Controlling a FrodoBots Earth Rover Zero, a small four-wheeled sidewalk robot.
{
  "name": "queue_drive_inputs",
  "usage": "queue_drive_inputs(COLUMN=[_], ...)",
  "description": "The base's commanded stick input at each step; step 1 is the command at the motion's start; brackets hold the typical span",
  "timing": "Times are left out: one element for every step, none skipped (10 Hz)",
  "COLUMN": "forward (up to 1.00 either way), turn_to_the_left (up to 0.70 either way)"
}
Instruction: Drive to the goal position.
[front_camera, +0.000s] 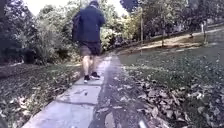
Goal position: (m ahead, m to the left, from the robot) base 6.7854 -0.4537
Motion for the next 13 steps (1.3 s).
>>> queue_drive_inputs(forward=[0.01, 0.18, 0.33, 0.50, 0.50, 0.50, 0.50, 0.50, 0.50, 0.50, 0.50, 0.50, 0.50], turn_to_the_left=[0.00, 0.00, 0.00, 0.00, 0.00, 0.00, 0.00, 0.00, 0.00, 0.00, 0.00, 0.00, 0.00])
